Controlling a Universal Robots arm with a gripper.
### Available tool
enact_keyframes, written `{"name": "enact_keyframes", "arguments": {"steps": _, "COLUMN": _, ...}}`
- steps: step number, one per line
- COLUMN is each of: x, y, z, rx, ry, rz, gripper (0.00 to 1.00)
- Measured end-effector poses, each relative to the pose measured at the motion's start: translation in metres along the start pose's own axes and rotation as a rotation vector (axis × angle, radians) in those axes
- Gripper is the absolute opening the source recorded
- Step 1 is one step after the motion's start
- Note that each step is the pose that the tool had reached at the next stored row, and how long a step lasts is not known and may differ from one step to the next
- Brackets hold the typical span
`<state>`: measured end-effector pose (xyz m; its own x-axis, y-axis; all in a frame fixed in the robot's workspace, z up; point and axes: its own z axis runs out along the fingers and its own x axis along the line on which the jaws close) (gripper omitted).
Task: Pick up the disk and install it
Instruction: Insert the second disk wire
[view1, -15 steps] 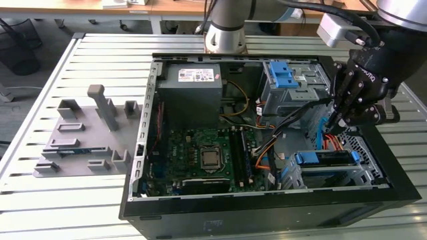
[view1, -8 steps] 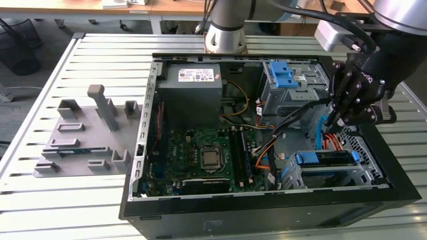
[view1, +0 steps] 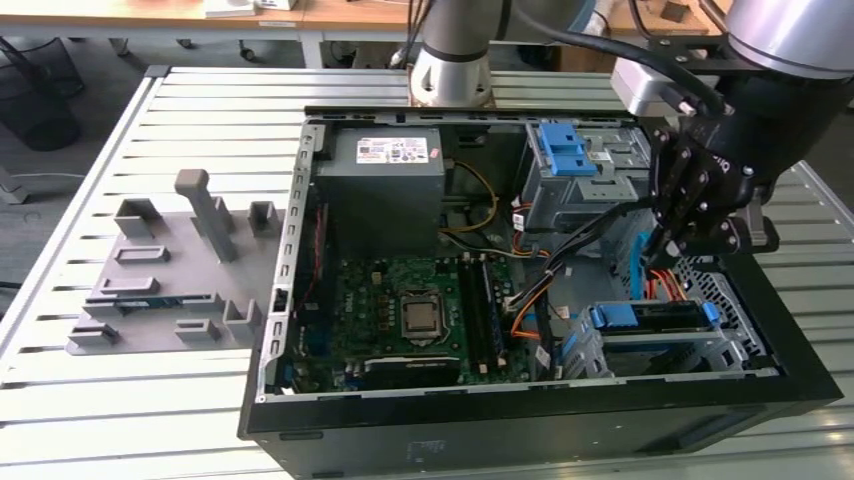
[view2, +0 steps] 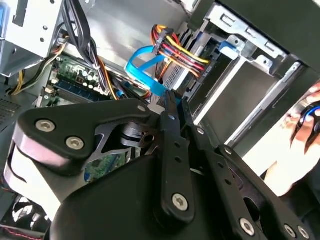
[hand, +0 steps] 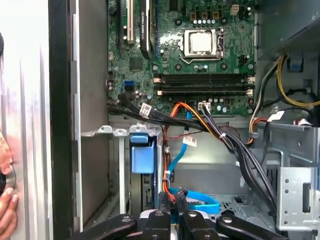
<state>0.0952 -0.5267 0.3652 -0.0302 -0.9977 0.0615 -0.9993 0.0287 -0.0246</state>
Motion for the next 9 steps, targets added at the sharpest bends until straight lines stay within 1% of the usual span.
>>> {"name": "enact_keyframes", "arguments": {"steps": 1, "x": 0.0008, "y": 0.0007, "z": 0.0014, "rx": 0.0001, "ry": -0.0024, "rz": 0.000, "gripper": 0.16}}
{"name": "enact_keyframes", "arguments": {"steps": 5, "x": 0.0081, "y": 0.0010, "z": 0.0090, "rx": 0.0002, "ry": -0.0039, "rz": -0.001, "gripper": 0.16}}
{"name": "enact_keyframes", "arguments": {"steps": 9, "x": 0.0082, "y": 0.0011, "z": 0.0098, "rx": 0.0008, "ry": -0.0030, "rz": -0.001, "gripper": 0.16}}
